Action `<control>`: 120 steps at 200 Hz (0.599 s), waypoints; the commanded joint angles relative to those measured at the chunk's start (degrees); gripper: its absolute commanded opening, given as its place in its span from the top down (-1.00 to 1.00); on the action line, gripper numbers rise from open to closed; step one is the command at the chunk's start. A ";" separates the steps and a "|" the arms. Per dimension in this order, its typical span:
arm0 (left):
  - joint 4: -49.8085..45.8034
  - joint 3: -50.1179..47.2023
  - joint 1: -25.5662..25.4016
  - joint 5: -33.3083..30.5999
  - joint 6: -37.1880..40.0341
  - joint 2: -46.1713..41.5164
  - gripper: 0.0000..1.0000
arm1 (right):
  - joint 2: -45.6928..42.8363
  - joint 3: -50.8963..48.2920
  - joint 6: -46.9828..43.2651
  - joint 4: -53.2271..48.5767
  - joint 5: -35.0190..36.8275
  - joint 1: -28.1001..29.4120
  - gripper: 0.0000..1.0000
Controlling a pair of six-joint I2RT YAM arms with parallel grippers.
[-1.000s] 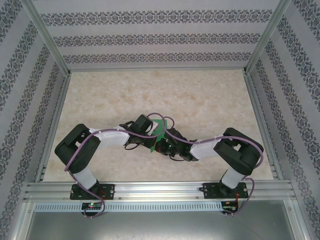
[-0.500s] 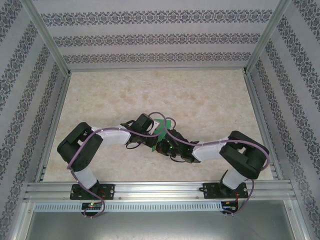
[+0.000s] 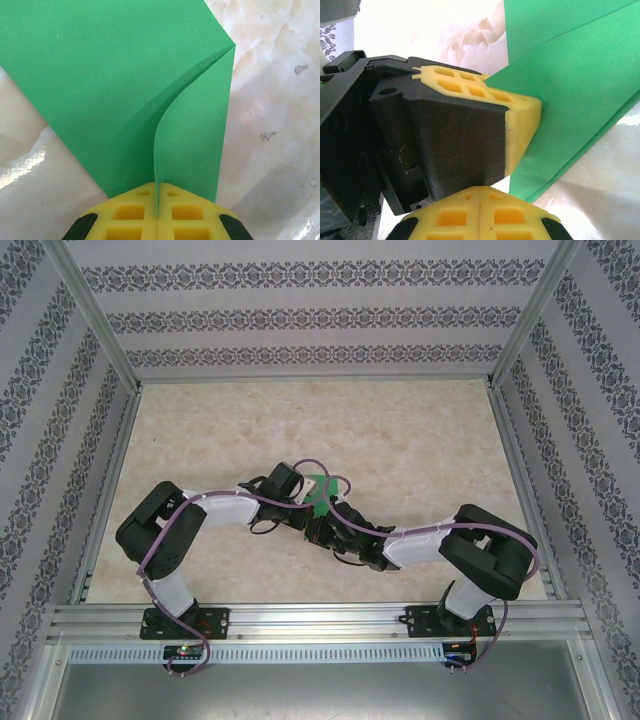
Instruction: Fold a paper plane with a square sheet of paper (pick it up from the middle)
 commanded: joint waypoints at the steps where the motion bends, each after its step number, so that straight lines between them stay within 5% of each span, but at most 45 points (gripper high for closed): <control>1: -6.97 -2.59 -0.90 -0.39 -1.31 4.23 1.00 | 1.66 -0.78 1.02 0.37 0.82 1.12 1.00; 37: -6.79 -2.40 -0.90 -0.10 -1.85 4.31 1.00 | -1.95 -5.91 3.79 0.80 4.65 2.14 1.00; 120: -6.95 -2.14 -0.92 0.47 -2.18 4.81 1.00 | 2.33 -3.57 2.73 9.03 1.26 0.29 1.00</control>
